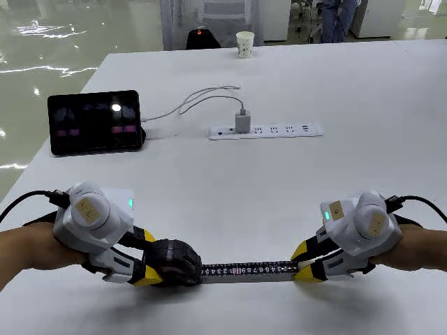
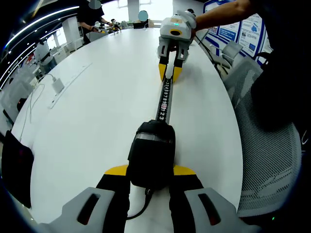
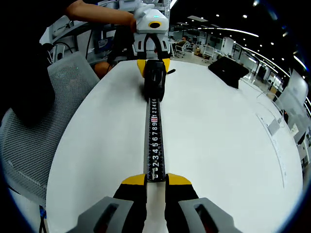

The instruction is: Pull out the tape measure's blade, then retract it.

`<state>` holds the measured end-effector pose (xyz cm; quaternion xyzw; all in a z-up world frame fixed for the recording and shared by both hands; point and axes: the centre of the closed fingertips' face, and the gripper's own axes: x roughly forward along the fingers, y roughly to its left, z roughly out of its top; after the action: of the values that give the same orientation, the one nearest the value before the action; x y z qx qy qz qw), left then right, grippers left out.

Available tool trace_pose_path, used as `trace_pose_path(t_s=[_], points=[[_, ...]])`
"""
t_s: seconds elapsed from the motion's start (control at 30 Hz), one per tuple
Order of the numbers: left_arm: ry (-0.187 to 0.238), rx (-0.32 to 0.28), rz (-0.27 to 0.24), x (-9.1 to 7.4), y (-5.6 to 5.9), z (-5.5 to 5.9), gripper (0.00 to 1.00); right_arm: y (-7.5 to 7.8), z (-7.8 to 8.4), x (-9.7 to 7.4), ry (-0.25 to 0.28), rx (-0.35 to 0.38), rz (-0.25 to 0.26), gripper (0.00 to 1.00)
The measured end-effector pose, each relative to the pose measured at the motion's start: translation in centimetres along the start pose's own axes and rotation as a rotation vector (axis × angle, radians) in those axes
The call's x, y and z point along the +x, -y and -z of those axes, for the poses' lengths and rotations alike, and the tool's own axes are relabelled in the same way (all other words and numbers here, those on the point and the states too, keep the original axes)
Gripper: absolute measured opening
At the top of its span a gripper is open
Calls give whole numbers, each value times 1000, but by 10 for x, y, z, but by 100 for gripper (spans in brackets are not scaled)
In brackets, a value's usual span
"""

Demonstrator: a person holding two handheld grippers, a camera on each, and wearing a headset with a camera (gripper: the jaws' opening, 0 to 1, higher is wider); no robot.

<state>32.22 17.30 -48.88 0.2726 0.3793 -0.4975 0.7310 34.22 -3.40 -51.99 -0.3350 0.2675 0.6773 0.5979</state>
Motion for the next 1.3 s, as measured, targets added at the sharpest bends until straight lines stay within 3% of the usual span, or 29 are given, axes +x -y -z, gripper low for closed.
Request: trace_pose_path(t_s=[0.9, 1.3], points=[[-5, 2, 6, 0, -1, 0, 25, 1, 39, -34, -60, 23, 20, 10], [-13, 9, 6, 0, 0, 0, 25, 1, 44, -38, -63, 28, 25, 10]])
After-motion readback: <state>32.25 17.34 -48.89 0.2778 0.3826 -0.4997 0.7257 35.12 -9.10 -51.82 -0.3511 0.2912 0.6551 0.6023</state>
